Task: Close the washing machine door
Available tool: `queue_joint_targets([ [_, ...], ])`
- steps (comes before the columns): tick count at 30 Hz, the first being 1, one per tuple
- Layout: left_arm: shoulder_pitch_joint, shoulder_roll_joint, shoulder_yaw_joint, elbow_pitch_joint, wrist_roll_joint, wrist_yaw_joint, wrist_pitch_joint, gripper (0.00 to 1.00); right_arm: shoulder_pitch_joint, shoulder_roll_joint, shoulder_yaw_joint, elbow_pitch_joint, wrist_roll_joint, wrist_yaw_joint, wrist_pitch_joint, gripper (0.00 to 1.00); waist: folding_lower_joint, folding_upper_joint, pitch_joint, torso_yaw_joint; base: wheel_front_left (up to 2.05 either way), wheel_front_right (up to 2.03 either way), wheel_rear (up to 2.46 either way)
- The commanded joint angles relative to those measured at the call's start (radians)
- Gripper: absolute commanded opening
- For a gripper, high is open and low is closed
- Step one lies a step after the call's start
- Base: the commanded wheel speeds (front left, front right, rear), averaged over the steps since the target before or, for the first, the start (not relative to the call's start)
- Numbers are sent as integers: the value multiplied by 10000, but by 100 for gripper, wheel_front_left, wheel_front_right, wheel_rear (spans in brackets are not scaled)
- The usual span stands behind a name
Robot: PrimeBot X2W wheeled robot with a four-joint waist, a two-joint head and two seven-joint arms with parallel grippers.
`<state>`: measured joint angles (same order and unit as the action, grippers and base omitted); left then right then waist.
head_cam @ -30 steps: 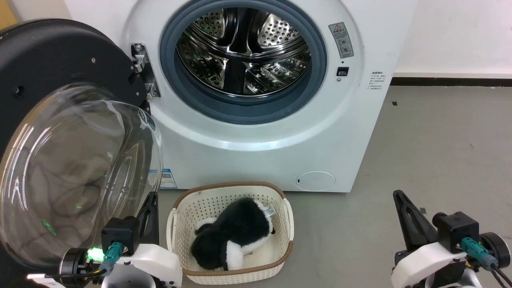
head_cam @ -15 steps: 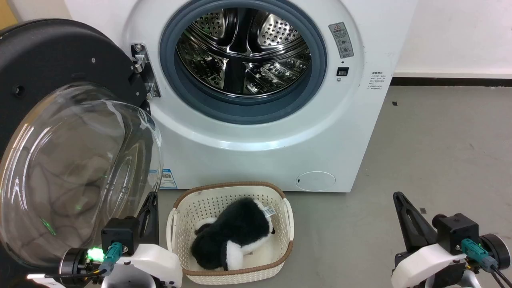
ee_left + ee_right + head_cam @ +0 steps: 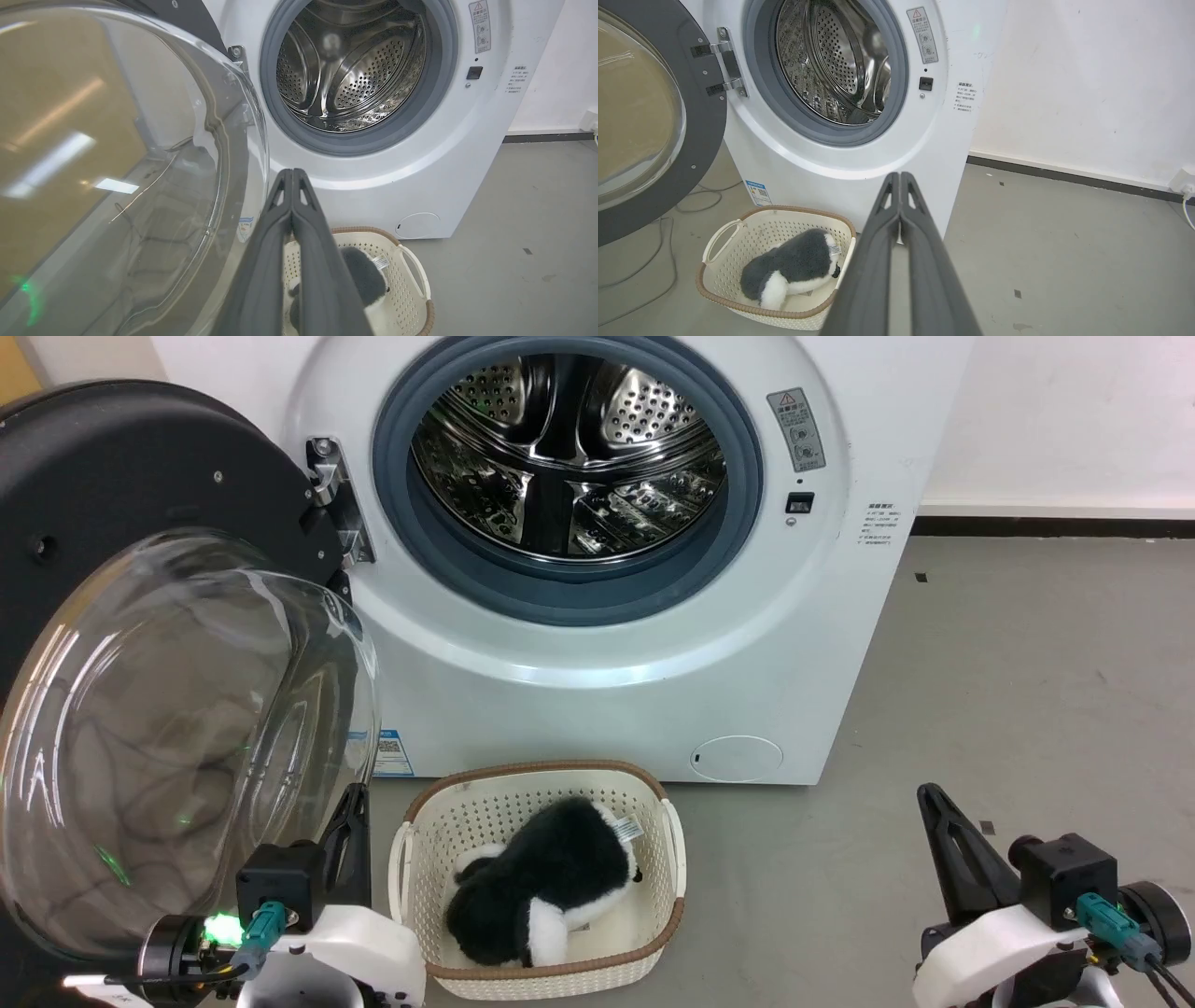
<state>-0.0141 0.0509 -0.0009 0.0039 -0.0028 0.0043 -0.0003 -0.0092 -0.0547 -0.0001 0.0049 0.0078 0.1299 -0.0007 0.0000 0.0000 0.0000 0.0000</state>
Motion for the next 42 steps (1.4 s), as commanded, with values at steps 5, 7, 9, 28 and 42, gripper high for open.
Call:
queue_joint_targets([
  [5,-3,0,-8,8,-3,21,-5,100,-2,0,-9,8,8,0,-5,100,0,0,1,0,0,0,0],
  [7,-12,0,-17,7,-6,63,-40,100,-12,1,-32,11,32,0,-40,100,0,0,5,1,0,0,0],
  [9,-21,0,-37,2,-10,121,-82,100,-22,1,-56,10,67,0,-81,100,0,0,11,3,0,0,0],
  [28,-492,317,4,-912,-137,545,-478,0,-146,8,-124,-18,275,1,-478,100,0,0,107,360,0,0,0],
  [42,-1509,612,1054,-1732,-913,117,-750,0,-121,13,-163,117,369,2,-749,100,0,0,217,1010,0,0,0],
])
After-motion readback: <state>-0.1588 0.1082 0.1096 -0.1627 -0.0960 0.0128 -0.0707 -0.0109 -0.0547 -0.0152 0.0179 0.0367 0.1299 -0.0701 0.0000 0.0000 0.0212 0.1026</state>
